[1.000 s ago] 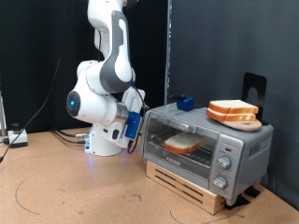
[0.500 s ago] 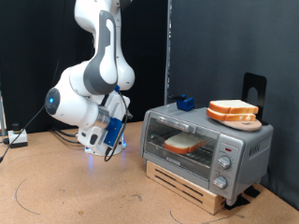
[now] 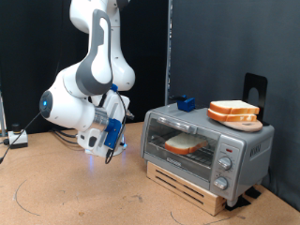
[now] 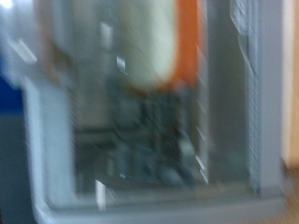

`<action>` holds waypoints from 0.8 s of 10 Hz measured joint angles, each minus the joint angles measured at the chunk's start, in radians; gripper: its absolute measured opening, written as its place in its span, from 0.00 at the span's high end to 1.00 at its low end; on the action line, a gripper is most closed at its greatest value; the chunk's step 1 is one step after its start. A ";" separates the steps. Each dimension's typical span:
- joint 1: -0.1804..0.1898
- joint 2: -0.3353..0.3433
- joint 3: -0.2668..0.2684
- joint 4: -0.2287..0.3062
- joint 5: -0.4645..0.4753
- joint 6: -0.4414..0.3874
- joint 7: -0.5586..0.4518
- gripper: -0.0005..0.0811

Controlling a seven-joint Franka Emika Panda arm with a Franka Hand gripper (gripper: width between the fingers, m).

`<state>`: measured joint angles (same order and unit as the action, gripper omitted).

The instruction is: Make a piece of toast with the oven

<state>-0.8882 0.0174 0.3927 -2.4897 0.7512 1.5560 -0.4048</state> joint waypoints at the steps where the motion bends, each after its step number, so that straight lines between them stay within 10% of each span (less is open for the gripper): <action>1: 0.003 0.028 0.010 0.034 0.028 -0.034 0.000 0.00; 8: 0.042 0.147 0.077 0.148 0.239 0.029 0.046 0.00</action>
<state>-0.8464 0.1645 0.4699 -2.3417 0.9901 1.5847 -0.3583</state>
